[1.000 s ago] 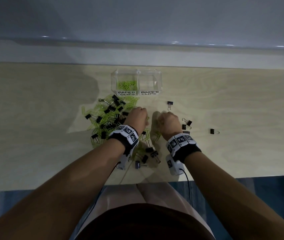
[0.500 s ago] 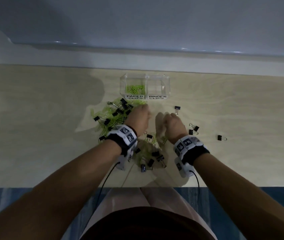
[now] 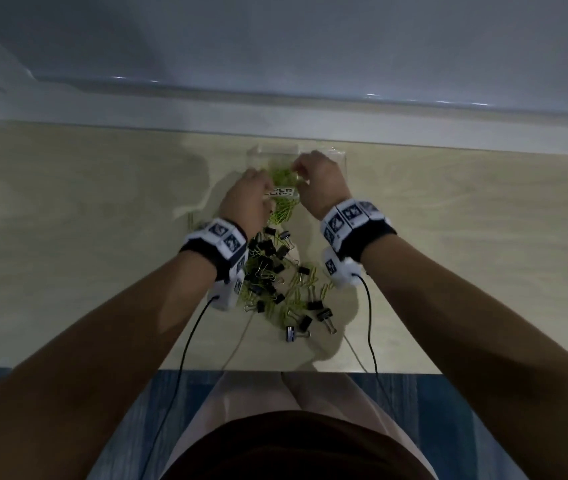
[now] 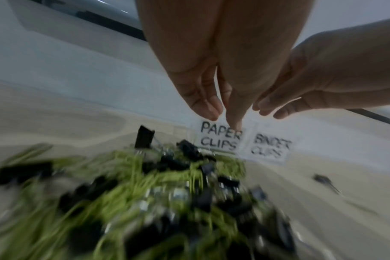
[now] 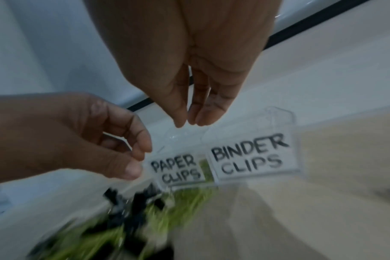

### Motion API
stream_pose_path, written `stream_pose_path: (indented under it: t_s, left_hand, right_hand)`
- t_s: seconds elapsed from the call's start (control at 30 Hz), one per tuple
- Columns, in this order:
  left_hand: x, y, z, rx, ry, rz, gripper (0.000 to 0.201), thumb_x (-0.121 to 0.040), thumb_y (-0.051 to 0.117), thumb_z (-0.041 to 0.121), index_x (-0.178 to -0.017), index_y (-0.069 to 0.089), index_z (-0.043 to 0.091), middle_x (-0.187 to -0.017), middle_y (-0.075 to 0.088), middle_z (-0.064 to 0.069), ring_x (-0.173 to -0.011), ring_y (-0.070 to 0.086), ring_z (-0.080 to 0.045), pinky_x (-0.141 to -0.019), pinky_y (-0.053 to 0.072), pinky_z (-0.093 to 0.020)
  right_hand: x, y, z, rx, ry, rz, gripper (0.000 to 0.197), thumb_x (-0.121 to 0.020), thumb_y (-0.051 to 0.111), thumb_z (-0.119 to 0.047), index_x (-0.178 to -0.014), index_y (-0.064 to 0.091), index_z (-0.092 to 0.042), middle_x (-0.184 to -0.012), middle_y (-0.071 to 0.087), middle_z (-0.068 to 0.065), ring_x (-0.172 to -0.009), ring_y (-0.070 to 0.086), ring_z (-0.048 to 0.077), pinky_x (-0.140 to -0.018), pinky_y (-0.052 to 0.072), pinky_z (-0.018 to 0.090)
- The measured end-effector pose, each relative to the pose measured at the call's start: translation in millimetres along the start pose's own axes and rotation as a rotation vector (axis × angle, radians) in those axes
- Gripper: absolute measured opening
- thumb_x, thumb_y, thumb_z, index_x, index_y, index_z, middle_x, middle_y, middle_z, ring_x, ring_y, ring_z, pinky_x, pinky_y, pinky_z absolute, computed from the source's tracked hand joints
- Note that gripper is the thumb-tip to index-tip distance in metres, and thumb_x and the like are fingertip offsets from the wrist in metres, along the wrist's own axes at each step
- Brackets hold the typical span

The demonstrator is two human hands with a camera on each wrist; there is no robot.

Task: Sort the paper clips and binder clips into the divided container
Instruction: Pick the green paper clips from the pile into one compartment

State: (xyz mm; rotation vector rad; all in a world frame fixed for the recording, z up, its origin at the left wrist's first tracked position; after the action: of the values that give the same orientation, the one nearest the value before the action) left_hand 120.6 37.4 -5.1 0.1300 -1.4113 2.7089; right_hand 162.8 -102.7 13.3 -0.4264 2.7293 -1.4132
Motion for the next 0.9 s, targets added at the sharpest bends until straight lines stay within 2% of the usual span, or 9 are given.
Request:
stream_pose_path:
  t_s: [0.13, 0.2, 0.27, 0.33, 0.4, 0.5, 0.6, 0.73, 0.9]
  left_hand:
    - [45, 32, -6, -0.076, 0.193, -0.356, 0.025, -0.087, 0.056, 0.005, -0.109, 0.062, 0.013, -0.113, 0.055, -0.002, -0.101, 0.052, -0.018, -0.091, 0.045, -0.032]
    - [53, 45, -10, -0.167, 0.313, -0.456, 0.035, -0.087, 0.053, 0.003, -0.121, 0.057, 0.011, -0.123, 0.052, -0.004, -0.114, 0.044, -0.022, -0.097, 0.041, -0.035]
    - [53, 50, -11, -0.242, 0.378, -0.493, 0.041, -0.086, 0.052, 0.000, -0.125, 0.054, 0.011, -0.128, 0.050, -0.004, -0.118, 0.039, -0.024, -0.099, 0.040, -0.037]
    - [50, 51, -12, -0.296, 0.400, -0.502, 0.042, -0.085, 0.053, -0.001, -0.126, 0.054, 0.011, -0.128, 0.050, -0.004, -0.119, 0.038, -0.024, -0.097, 0.042, -0.040]
    - [47, 51, -11, -0.340, 0.421, -0.489, 0.040, -0.085, 0.056, 0.002, -0.124, 0.054, 0.011, -0.124, 0.050, -0.005, -0.118, 0.039, -0.025, -0.095, 0.043, -0.041]
    - [47, 52, -12, -0.350, 0.436, -0.478, 0.035, -0.087, 0.058, 0.010, -0.121, 0.052, 0.010, -0.118, 0.048, -0.007, -0.116, 0.039, -0.024, -0.093, 0.045, -0.040]
    - [50, 50, -15, -0.267, 0.451, -0.466, 0.031, -0.088, 0.055, 0.010, -0.119, 0.053, 0.010, -0.114, 0.050, -0.007, -0.107, 0.046, -0.023, -0.088, 0.047, -0.039]
    - [51, 38, -9, -0.066, 0.357, -0.372, 0.020, -0.087, 0.055, 0.008, -0.105, 0.059, 0.012, -0.105, 0.053, -0.001, -0.085, 0.050, -0.013, -0.075, 0.048, -0.028]
    - [26, 36, 24, 0.118, 0.233, -0.209, 0.017, -0.084, 0.061, 0.010, -0.100, 0.057, 0.012, -0.092, 0.054, -0.003, -0.079, 0.054, -0.017, -0.075, 0.052, -0.032]
  right_hand:
    - [68, 17, 25, 0.050, 0.012, -0.295, 0.016, -0.084, 0.056, -0.003, -0.083, 0.062, -0.018, -0.090, 0.059, -0.001, -0.080, 0.057, 0.015, -0.080, 0.054, 0.033]
    - [97, 28, 35, 0.074, -0.007, -0.462, 0.025, -0.079, 0.060, 0.000, -0.091, 0.066, -0.021, -0.100, 0.057, -0.001, -0.092, 0.055, 0.017, -0.084, 0.050, 0.030]
    - [112, 38, 40, 0.127, -0.087, -0.518, 0.036, -0.077, 0.061, 0.001, -0.106, 0.066, -0.020, -0.114, 0.054, 0.005, -0.105, 0.049, 0.024, -0.085, 0.043, 0.030]
    - [118, 44, 43, 0.166, -0.155, -0.468, 0.039, -0.077, 0.063, 0.000, -0.113, 0.064, -0.016, -0.119, 0.053, 0.010, -0.107, 0.047, 0.030, -0.085, 0.045, 0.036]
    - [121, 49, 44, 0.168, -0.206, -0.381, 0.034, -0.074, 0.067, 0.001, -0.106, 0.065, -0.010, -0.110, 0.057, 0.015, -0.097, 0.053, 0.036, -0.074, 0.053, 0.042]
    - [123, 47, 42, 0.169, -0.298, -0.273, 0.045, -0.057, 0.074, 0.006, -0.096, 0.058, -0.008, -0.092, 0.059, 0.018, -0.075, 0.058, 0.036, -0.053, 0.053, 0.037]
    - [127, 42, 42, 0.132, -0.346, -0.233, 0.048, -0.056, 0.070, 0.007, -0.091, 0.045, -0.015, -0.084, 0.060, 0.015, -0.068, 0.057, 0.031, -0.051, 0.048, 0.031]
    - [135, 33, 62, 0.010, -0.128, -0.200, 0.013, -0.070, 0.063, 0.000, -0.077, 0.055, -0.008, -0.079, 0.059, 0.010, -0.072, 0.056, 0.030, -0.059, 0.051, 0.039]
    - [152, -5, 113, -0.060, 0.260, 0.164, 0.010, -0.075, 0.068, -0.005, -0.076, 0.059, -0.009, -0.076, 0.063, 0.007, -0.069, 0.058, 0.028, -0.058, 0.046, 0.030]
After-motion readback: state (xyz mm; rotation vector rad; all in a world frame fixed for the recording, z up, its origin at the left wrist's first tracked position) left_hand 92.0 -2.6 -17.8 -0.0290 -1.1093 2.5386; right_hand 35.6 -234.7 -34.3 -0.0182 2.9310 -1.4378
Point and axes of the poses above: each hand's wrist, its own x-axis away from the middle knuckle, its own y-axis out of the palm, z = x × y, the point moved 2 cm from there along -x, towards the middle knuckle
